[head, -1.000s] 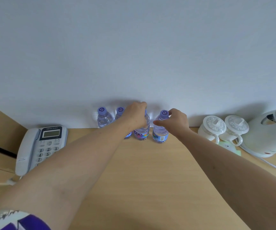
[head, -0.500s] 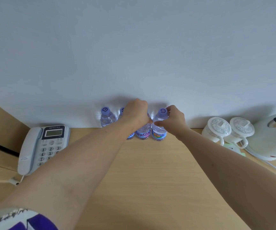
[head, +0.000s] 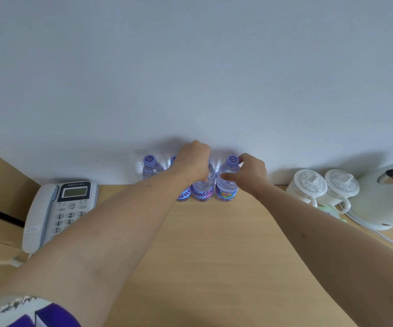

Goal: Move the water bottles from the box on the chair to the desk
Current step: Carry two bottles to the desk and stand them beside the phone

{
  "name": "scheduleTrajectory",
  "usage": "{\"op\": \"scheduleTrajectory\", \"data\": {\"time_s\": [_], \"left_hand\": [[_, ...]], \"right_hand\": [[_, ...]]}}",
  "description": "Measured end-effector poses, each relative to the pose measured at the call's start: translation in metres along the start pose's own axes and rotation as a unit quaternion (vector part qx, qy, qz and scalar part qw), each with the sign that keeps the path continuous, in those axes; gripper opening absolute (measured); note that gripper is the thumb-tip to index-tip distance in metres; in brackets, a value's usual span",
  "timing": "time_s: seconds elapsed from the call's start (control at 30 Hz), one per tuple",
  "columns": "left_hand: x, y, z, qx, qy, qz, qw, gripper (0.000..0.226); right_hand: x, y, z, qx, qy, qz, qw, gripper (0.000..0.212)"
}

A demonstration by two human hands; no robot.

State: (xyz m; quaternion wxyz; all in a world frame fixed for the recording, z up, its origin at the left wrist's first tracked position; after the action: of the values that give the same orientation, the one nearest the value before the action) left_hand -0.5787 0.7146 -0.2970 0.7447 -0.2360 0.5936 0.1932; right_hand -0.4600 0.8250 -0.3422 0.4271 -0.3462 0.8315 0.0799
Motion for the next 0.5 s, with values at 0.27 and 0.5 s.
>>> {"op": "scheduleTrajectory", "data": {"time_s": [0.27, 0.5], "left_hand": [[-0.0021, -0.0018, -0.0005, -0.040, -0.024, 0.000, 0.999, 0.042], [0.0028, -0.0066, -0.0038, -0.069, -0.069, 0.025, 0.995, 0.044]], "right_hand": [[-0.0019, -0.0030, -0.0007, -0.021, 0.058, -0.012, 0.998, 0.043], [0.0003, -0.0023, 0.0000, -0.045, 0.039, -0.015, 0.998, 0.032]]}}
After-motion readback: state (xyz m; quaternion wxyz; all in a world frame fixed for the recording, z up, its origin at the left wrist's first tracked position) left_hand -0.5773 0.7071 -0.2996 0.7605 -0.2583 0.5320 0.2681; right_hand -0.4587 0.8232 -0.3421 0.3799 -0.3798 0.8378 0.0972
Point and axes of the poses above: each hand's wrist, its own y-axis towards the middle knuckle, its own x-axis out of the palm, z = x × y, the point moved 4 cm from there along y, towards the middle knuckle, and after that the axes turned 1 degree about z, right-handed, at the moved point
